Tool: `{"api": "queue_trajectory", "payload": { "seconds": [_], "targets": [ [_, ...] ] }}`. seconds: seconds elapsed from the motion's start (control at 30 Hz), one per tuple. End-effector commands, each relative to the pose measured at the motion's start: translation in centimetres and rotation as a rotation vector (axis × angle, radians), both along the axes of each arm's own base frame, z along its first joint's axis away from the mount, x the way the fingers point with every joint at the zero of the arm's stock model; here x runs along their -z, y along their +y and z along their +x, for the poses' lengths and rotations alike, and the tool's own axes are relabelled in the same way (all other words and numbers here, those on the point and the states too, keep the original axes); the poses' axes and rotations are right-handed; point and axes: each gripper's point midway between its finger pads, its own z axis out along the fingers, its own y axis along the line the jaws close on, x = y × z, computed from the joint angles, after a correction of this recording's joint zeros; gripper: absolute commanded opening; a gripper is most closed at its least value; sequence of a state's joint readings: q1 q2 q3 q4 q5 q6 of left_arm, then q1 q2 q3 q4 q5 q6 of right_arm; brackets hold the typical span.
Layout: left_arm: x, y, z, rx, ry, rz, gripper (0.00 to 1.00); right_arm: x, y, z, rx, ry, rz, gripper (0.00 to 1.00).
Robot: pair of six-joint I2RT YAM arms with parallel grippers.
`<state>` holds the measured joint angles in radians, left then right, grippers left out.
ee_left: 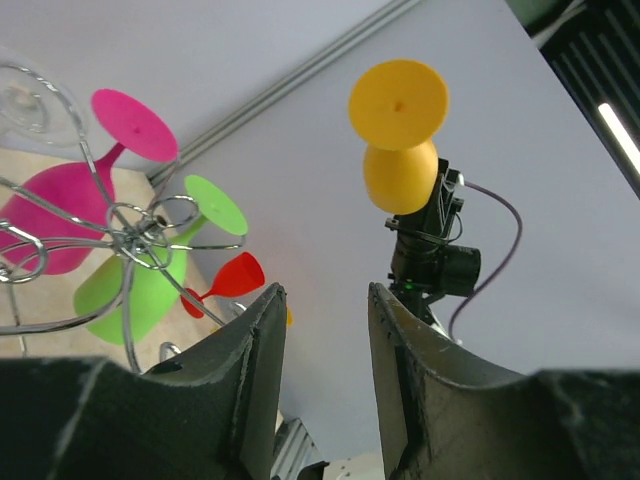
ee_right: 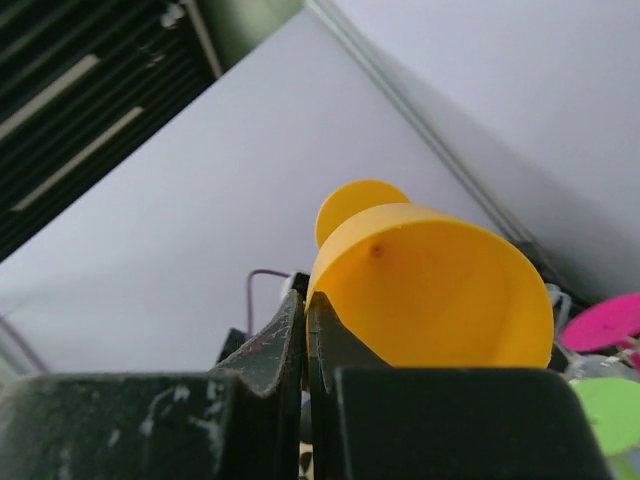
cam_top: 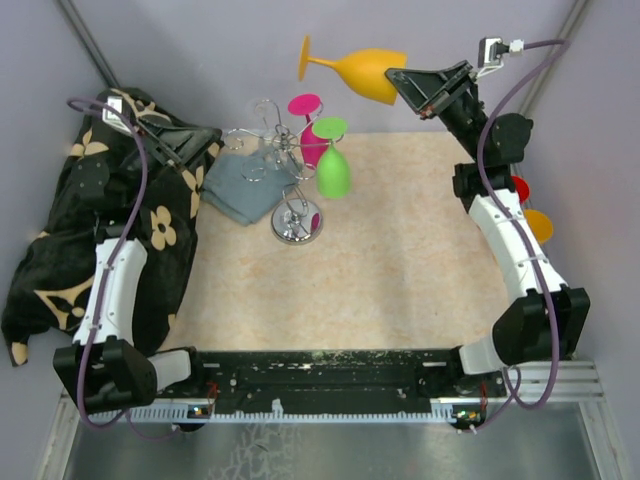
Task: Place the wine glass upside down on the wine glass rack
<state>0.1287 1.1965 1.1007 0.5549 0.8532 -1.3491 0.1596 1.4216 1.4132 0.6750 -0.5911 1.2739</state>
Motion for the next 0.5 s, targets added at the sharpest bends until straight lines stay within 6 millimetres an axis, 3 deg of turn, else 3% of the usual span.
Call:
{"api": "queue_trajectory", "payload": {
  "seconds": [0.0,0.23,0.47],
  "targets": [
    [-3.2,-1.0,-2.6,0.069,-0.116,-0.058,0.45,-4.6,0.4,-6.7,-0.223,-0.23,0.096,0.0],
    [-4.8,-1.9,-3.1,0.128,-0.164,-0.159,0.45,-5.8,1.4,-9.2,-0.431,-0.282,0.16,0.0],
    [-6.5,-4.8,-4.7,0.296,-0.221,-0.302,0.45,-5.0,3.5,-10.7,-0.583,-0.308,0.216,0.0]
  ]
}}
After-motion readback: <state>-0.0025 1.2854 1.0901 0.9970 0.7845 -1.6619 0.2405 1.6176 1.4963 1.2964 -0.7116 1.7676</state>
